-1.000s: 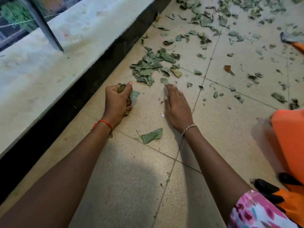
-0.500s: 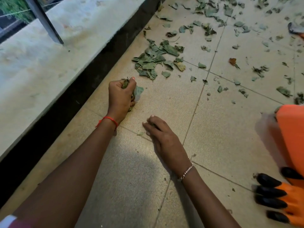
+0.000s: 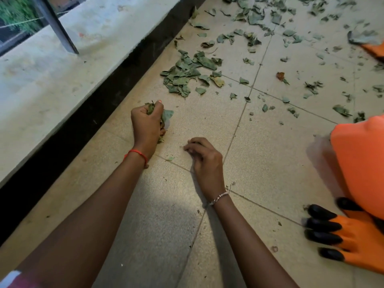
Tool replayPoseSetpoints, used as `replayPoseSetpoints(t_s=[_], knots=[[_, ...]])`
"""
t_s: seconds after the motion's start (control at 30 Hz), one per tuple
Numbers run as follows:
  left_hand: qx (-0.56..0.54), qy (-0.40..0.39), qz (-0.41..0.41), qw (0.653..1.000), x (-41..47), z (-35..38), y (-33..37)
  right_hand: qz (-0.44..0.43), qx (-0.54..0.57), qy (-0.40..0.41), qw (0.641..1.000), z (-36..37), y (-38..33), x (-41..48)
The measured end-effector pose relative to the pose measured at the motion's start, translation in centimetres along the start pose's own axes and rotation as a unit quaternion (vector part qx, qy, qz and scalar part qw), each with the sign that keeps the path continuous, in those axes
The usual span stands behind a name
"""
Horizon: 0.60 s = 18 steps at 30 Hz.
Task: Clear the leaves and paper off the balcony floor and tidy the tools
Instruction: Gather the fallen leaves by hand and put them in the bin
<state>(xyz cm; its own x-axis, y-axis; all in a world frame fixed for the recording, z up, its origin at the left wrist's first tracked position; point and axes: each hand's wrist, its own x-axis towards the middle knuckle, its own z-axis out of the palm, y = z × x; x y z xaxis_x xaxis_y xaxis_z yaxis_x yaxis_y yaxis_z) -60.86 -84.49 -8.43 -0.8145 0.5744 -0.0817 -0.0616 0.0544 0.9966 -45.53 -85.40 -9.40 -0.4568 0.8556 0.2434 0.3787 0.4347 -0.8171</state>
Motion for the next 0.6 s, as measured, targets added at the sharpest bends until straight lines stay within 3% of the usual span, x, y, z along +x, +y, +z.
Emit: replayPoseSetpoints(t_s=[0.07,0.13,0.2,0.23,0.27,0.3,0.33,0.4,0.43,0.6], knots=[[-0.014,-0.002,-0.026,1.000,-1.8,0.1,0.2,0.074,0.077,0.052,0.993,-0.2,-0.5,0.5],[-0.070,0.014,-0.077,0.995,-3.7,0.4,0.8,0.204,0.180,0.084,0.958,-0.8,-1.0,1.3],[-0.173,0.047,-0.149,0.972,-5.1,0.9,1.4,0.345,0.363,0.095,0.860,-1.7,-2.0,1.9],[-0.233,0.063,-0.191,0.951,-5.7,1.2,1.6,0.380,0.463,0.091,0.796,-1.9,-2.8,2.0],[-0.285,0.068,-0.234,0.927,-6.3,1.4,1.7,0.389,0.511,0.090,0.762,-1.9,-3.8,1.8],[-0.328,0.058,-0.275,0.902,-6.9,1.5,1.7,0.381,0.513,0.092,0.764,-1.4,-4.5,1.6],[-0.349,0.038,-0.310,0.884,-7.4,1.6,1.6,0.356,0.480,0.096,0.796,-1.0,-5.3,1.1],[-0.369,-0.013,-0.347,0.862,-8.3,1.5,1.6,0.249,0.329,0.107,0.905,-0.2,-6.3,0.1],[-0.370,-0.033,-0.347,0.861,-8.6,1.3,1.6,0.187,0.262,0.096,0.942,0.1,-6.3,-0.3],[-0.408,-0.079,-0.341,0.843,-9.6,0.4,2.0,0.035,0.118,0.031,0.992,0.7,-6.0,-1.3]])
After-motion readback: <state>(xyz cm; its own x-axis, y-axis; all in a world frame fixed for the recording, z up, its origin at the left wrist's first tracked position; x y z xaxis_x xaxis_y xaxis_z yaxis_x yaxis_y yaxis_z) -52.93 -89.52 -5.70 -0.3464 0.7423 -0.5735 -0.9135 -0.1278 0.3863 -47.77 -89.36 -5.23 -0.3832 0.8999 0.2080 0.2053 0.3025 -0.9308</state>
